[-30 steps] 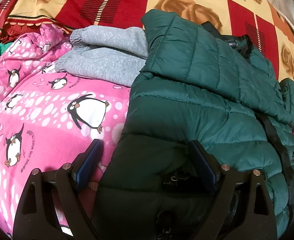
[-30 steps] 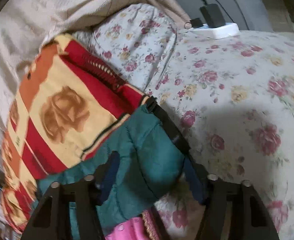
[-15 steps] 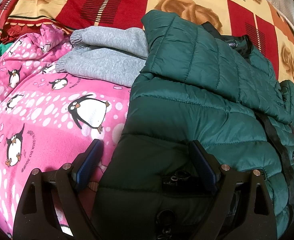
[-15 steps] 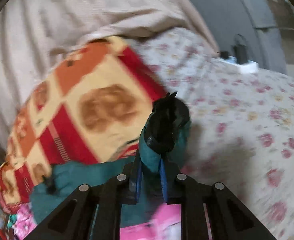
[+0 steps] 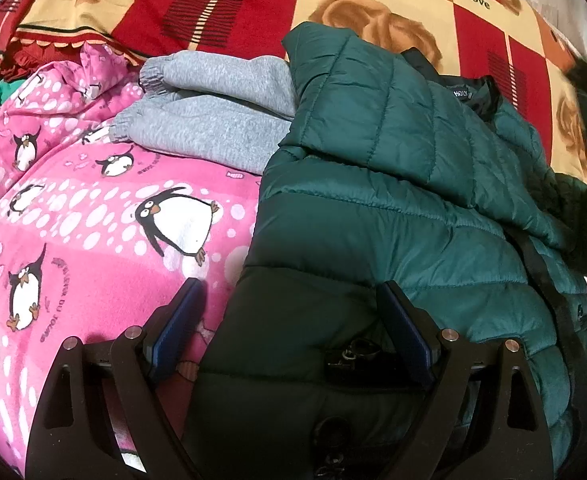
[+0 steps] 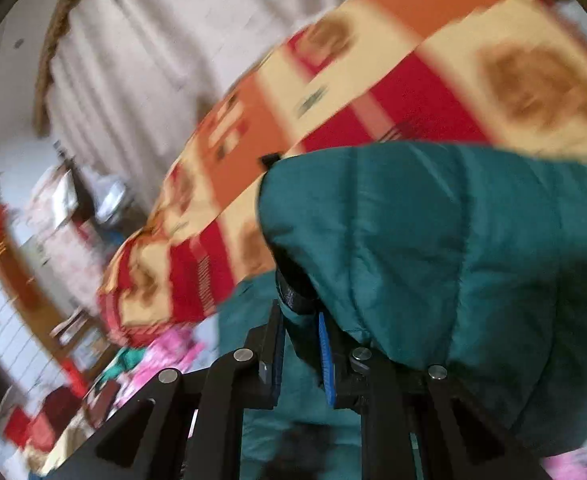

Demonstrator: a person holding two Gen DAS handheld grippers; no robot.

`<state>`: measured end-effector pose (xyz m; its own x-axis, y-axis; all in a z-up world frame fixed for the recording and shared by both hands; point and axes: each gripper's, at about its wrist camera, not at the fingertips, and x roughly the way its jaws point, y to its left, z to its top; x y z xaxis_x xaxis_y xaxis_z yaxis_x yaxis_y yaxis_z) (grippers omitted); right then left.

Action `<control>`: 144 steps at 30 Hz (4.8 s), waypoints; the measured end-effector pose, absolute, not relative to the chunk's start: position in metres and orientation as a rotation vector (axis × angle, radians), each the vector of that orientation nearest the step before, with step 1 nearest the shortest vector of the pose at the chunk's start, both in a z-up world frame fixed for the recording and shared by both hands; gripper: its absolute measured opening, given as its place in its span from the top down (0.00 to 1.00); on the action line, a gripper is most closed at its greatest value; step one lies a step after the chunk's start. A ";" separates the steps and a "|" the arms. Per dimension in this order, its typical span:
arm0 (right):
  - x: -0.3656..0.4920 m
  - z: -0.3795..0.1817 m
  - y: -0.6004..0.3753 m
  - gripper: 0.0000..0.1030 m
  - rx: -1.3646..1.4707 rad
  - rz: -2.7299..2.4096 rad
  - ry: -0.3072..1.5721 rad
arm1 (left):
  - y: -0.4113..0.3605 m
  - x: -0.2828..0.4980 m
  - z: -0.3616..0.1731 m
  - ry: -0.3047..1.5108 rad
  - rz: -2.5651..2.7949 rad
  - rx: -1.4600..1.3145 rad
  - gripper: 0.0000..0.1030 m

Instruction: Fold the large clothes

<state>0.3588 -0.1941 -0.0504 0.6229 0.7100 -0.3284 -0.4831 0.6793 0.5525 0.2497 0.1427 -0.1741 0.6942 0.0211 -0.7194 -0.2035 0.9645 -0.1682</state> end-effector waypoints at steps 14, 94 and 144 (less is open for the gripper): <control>0.321 -0.092 -0.158 0.20 0.213 0.661 0.718 | 0.143 0.250 -0.175 0.800 0.129 -0.237 0.14; 0.429 -0.114 -0.211 0.26 -0.132 0.429 0.757 | 0.096 0.364 -0.142 0.872 0.090 -0.145 0.18; 0.405 -0.142 -0.121 0.07 -0.133 0.266 0.833 | 0.050 0.359 -0.158 0.923 0.044 -0.096 0.00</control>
